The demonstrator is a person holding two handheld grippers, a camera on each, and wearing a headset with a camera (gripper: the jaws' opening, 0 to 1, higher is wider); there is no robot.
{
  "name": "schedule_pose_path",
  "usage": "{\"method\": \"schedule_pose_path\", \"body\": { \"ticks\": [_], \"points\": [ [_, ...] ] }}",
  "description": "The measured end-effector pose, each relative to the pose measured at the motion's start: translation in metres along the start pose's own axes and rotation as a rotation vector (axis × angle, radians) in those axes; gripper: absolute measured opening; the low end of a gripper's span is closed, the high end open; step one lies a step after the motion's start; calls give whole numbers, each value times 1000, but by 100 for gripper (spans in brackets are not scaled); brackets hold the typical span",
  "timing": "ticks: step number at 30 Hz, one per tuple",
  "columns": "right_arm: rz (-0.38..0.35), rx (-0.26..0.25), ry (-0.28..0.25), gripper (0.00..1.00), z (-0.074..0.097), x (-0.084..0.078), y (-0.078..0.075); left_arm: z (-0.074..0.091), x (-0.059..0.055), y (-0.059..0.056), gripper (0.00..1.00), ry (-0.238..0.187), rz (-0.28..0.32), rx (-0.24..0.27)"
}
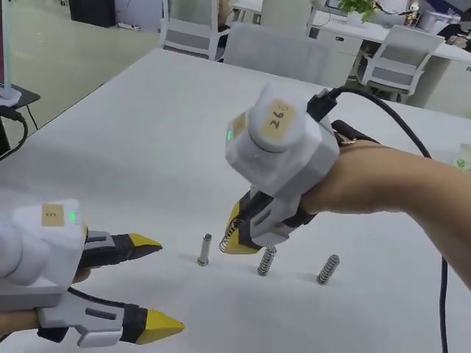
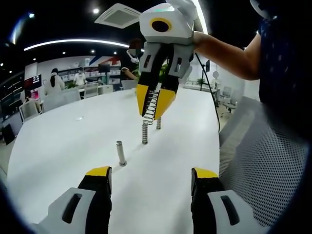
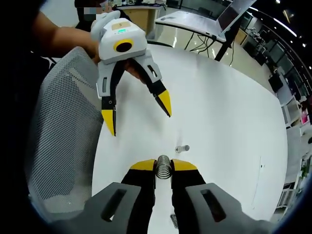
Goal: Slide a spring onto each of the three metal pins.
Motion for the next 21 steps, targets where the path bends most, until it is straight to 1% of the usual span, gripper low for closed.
{"method": "schedule_pose_path", "body": {
  "ticks": [5,10,13,19,21],
  "points": [
    [2,-13,5,9,-3,2,-11,2,-2,0,63,2,3,10],
    [4,-15,8,9,-7,5,-17,4,-3,0,64,7,1,18],
    [7,-13,15,9,-12,5,-22,5,-3,-1,64,4,2,21],
    [6,-12,34,9,-19,3,-30,6,-4,-1,65,14,-1,23],
    [3,-12,32,9,-21,3,-32,6,-5,-1,65,16,1,23]
  ]
}}
Point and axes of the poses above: the centre of the closed fingertips' face, and the gripper's own axes: z roughly backward along the fingers, y roughly to its left, x roughly out of its top, the point moved 6 cm from there along z, roughly backward along the fingers, and after that the axes turned 5 degrees about -y, right-handed, at the moved point
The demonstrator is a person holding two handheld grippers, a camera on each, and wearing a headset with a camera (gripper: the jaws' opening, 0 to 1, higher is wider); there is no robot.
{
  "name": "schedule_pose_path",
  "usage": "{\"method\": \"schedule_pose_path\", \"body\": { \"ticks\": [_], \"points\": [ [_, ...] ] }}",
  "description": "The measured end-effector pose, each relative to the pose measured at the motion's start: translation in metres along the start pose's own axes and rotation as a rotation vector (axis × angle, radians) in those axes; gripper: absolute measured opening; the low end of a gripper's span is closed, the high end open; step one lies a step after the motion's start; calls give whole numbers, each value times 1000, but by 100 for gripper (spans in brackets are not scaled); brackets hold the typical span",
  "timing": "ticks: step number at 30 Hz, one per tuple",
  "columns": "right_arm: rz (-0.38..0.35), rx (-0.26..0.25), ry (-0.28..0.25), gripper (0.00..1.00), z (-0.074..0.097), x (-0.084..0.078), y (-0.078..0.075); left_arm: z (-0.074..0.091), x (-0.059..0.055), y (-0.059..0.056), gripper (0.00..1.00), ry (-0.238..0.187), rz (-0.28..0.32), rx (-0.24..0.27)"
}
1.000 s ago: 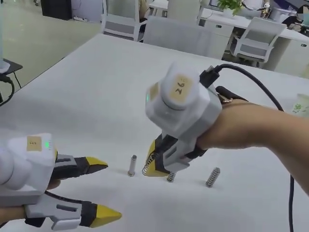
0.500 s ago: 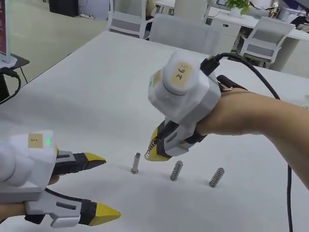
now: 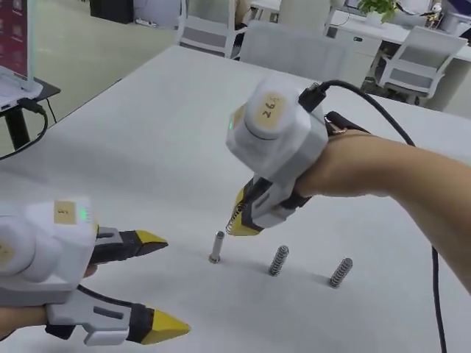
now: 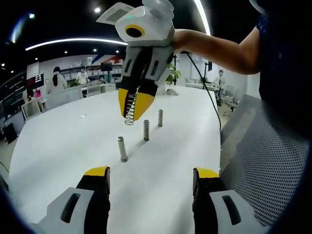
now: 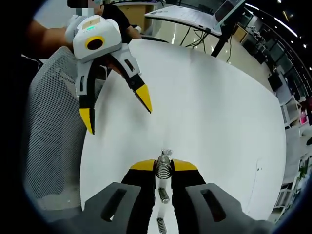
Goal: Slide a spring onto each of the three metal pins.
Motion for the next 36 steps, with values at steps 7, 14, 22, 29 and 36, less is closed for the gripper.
{"method": "schedule_pose_path", "body": {
  "ticks": [7,14,22,29,36],
  "points": [
    [3,3,4,9,-8,2,-4,-3,-2,0,65,10,2,-9],
    [4,18,13,9,-16,2,-5,-3,-2,2,66,12,5,-10],
    [7,28,25,9,-24,1,-8,-3,-3,3,66,9,12,-8],
    [3,38,33,9,-27,-1,-8,-2,-4,4,65,7,18,-5],
    [-3,50,50,9,-33,-4,-9,0,-5,4,65,7,24,-6]
  ]
}}
Point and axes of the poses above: the centre of the closed fingertips' face, and the gripper's own axes: z roughly backward along the fingers, y roughly to its left, x roughly out of its top, the point moved 6 cm from there along z, roughly backward along the fingers, and after that the axes turned 5 degrees about -y, right-handed, at the moved point
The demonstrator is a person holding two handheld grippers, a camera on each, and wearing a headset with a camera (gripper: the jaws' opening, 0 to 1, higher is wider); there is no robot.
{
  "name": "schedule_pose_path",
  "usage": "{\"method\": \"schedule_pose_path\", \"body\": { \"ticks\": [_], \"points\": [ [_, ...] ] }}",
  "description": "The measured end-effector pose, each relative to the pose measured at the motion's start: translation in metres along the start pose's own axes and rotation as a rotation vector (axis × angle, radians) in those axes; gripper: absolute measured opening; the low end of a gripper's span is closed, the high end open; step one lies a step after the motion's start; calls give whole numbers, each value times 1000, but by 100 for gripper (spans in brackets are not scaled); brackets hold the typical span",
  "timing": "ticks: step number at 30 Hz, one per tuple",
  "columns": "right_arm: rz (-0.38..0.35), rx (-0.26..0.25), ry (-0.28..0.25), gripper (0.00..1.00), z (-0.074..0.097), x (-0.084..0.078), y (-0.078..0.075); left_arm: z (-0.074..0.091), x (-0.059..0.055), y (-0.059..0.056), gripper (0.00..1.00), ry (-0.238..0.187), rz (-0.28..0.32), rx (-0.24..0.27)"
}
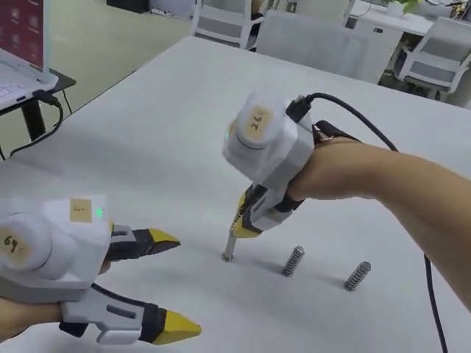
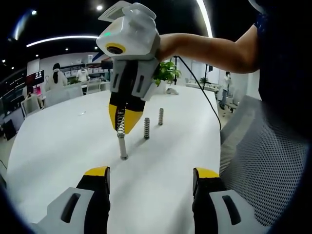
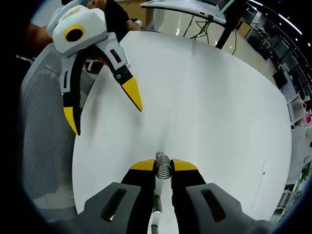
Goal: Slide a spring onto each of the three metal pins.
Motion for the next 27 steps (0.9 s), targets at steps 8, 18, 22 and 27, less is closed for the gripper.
{"method": "schedule_pose_path", "body": {
  "ticks": [8,18,22,27],
  "points": [
    [-8,12,12,9,-7,-1,-2,-1,0,0,64,1,1,-3],
    [4,21,42,9,-18,-4,-3,-2,-1,0,64,1,4,-3],
    [8,25,52,9,-22,-5,-3,-1,-1,1,64,1,5,0],
    [6,28,59,9,-28,-7,-2,-1,-1,1,64,1,6,1]
  ]
}}
Point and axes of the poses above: the centre of the closed fingertips' face, and the gripper's own axes: z roughly backward along the fingers, y roughly to its left, x roughly out of its top, the point moved 6 cm from there along z, roughly backward along the fingers, and after that the axes turned 5 degrees about -y, right-handed, at the moved point
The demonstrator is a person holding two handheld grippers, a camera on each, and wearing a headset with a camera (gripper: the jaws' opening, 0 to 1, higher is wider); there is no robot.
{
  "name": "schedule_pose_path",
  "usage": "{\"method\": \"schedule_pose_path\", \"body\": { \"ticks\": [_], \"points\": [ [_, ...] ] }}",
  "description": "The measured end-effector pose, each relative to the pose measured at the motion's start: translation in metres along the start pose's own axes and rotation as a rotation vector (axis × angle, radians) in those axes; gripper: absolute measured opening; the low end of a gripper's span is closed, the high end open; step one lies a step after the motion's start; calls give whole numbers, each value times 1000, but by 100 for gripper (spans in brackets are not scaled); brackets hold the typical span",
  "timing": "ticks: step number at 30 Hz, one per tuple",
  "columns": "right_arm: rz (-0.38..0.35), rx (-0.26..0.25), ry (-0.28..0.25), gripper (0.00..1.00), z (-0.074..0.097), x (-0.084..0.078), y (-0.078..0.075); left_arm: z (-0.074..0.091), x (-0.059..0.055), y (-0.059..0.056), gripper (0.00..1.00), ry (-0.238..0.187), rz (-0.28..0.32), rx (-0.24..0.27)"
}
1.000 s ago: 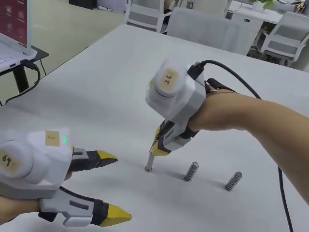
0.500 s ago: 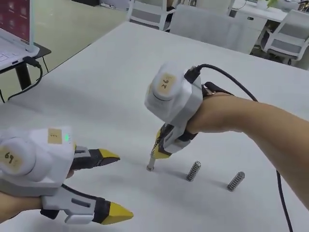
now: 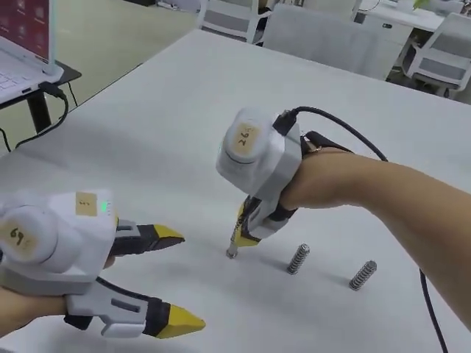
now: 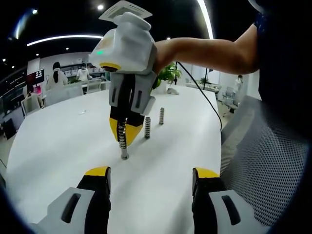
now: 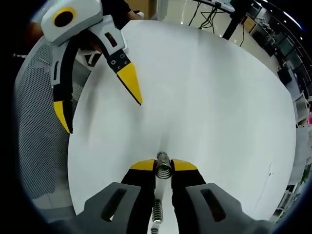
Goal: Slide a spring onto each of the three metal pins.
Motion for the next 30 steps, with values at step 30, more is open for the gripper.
{"method": "schedule_pose_path", "body": {
  "ticks": [30],
  "points": [
    [-21,21,12,9,-22,-7,5,-4,-2,2,63,0,8,-3]
  ]
}}
Point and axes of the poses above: the centre of the closed fingertips' face, and the gripper's own axes: z roughly backward along the fingers, y roughly to its left, x roughly out of its top, the point moved 6 cm from there along z, roughly backward along the fingers, and after that the axes turned 5 degrees about -y, right-handed, at the moved point
